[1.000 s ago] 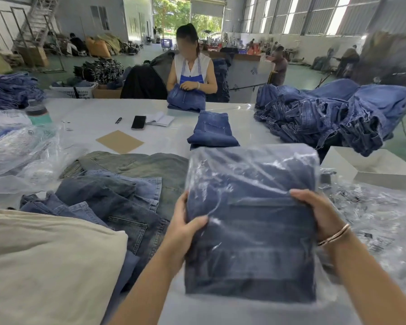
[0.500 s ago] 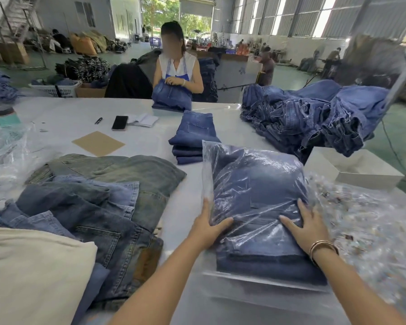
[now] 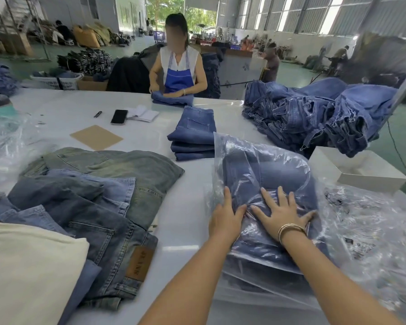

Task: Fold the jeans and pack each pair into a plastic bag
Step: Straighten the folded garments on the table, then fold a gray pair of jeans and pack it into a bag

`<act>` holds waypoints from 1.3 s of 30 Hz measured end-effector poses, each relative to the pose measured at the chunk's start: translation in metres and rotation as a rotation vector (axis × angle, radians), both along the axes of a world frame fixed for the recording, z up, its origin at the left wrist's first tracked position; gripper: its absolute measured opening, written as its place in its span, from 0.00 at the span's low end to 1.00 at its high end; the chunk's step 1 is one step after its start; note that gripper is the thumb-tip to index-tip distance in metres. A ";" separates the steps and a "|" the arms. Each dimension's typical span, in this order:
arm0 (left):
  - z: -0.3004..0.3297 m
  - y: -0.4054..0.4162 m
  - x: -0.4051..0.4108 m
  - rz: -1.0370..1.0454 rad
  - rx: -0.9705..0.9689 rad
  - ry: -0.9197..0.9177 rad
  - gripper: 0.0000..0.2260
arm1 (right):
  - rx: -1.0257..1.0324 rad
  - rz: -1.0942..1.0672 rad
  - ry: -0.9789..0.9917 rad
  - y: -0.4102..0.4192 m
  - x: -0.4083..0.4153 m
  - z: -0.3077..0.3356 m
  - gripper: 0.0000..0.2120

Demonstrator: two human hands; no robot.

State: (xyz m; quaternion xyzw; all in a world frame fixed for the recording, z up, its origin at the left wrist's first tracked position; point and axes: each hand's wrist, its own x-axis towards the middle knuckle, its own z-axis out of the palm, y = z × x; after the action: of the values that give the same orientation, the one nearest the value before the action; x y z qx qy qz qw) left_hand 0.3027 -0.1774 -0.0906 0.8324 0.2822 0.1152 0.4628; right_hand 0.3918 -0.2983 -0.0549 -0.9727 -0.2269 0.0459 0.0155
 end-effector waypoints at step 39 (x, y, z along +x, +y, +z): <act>-0.124 0.132 -0.302 0.064 -0.078 0.288 0.16 | 0.255 0.020 0.706 0.224 -0.241 -0.136 0.55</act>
State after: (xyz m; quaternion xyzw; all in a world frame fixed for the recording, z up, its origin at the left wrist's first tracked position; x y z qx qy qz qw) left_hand 0.0009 -0.0452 -0.2142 0.8125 0.3761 -0.0017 0.4455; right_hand 0.1509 -0.0742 -0.1913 -0.8850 -0.2208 0.3501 0.2132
